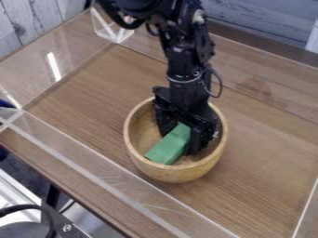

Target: Remove the green block from inside the brown bowl and put it on the table

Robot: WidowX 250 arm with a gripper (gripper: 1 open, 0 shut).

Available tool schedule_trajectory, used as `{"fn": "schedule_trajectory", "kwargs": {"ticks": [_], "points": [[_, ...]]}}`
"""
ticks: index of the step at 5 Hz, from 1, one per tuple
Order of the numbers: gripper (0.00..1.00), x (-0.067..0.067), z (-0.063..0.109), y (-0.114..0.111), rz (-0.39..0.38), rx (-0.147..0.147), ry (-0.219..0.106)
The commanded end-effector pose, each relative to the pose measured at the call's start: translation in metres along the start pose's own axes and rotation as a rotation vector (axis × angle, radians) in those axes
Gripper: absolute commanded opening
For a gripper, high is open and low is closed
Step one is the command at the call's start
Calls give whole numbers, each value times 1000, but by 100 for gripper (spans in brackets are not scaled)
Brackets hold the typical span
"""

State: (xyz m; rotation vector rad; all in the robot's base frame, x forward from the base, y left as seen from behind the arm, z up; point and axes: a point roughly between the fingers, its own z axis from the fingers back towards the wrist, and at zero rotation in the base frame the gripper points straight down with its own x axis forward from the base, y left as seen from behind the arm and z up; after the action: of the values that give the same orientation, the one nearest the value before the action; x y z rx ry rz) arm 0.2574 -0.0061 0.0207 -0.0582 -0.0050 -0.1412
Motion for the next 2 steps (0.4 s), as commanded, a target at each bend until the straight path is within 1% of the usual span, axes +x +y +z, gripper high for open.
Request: {"fn": "schedule_trajectory", "kwargs": {"ticks": [1, 2], "points": [[100, 0, -10, 5, 8, 24, 54], [100, 2, -10, 7, 12, 49, 86]]}}
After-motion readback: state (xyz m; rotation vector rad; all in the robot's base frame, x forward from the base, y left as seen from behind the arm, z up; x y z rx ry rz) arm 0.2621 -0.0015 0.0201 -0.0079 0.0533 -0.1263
